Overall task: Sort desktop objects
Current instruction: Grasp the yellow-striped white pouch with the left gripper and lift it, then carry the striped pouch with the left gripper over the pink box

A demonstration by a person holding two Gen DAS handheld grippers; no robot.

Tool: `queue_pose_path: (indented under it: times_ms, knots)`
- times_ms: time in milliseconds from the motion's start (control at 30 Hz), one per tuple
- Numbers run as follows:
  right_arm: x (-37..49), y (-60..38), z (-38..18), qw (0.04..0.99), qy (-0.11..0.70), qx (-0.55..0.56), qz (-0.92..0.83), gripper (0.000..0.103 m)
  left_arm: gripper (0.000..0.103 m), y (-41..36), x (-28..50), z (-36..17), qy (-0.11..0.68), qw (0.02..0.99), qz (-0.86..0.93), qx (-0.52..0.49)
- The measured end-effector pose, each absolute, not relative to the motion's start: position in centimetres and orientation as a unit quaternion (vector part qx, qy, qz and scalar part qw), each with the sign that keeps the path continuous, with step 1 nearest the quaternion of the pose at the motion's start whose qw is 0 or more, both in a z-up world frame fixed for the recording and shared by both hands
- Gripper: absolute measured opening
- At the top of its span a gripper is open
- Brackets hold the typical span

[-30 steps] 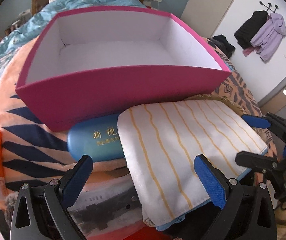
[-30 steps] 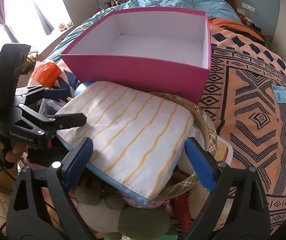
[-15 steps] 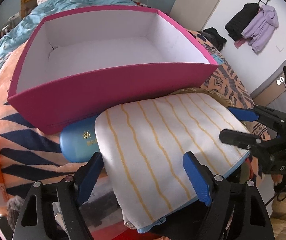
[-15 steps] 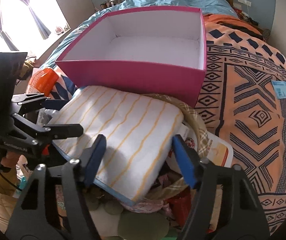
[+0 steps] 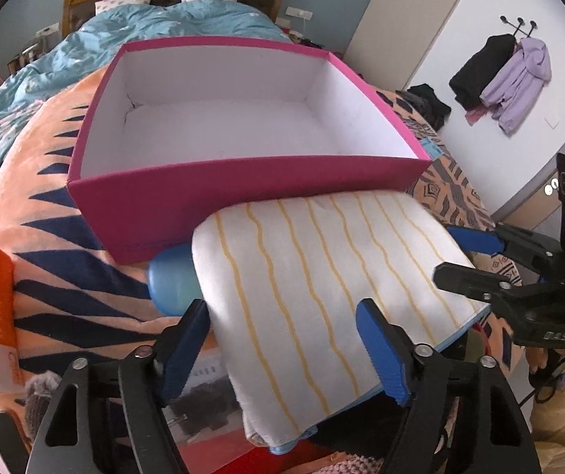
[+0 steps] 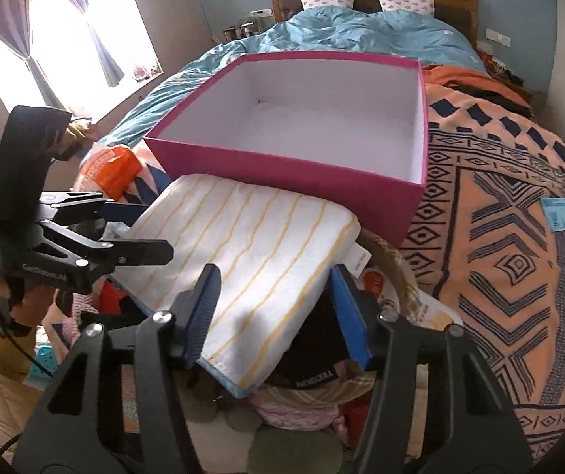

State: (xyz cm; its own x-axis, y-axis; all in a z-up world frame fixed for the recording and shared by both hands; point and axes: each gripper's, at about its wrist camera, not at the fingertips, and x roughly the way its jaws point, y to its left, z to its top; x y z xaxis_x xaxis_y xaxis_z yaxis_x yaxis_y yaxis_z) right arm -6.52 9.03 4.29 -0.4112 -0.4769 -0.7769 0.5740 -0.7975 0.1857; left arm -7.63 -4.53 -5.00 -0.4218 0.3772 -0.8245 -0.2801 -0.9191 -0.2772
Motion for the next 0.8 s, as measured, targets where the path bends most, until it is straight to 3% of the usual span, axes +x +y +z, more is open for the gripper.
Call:
queue_pose_path:
  times_ms: [133, 400, 600, 800]
  knots:
    - [-7.3, 9.0, 3.0, 0.306, 0.051, 0.467, -0.828, 0.057, 0.068, -4.4, -8.0, -5.3, -0.032, 0.187, 0.834, -0.518]
    - [-8.8, 9.3, 1.5, 0.311, 0.045, 0.513, -0.799, 0.050, 0.070, -4.7, -8.6, -6.0, -0.026, 0.196, 0.810, -0.552]
    - [-7.5, 9.4, 2.9, 0.303, 0.073, 0.471, -0.825, 0.035, 0.050, -4.4, -7.5, -4.8, -0.018, 0.187, 0.825, -0.533]
    - [-6.1, 9.6, 4.6, 0.300, 0.087, 0.431, -0.846, 0.027, 0.045, -5.2, -6.4, -3.9, -0.030, 0.186, 0.834, -0.519]
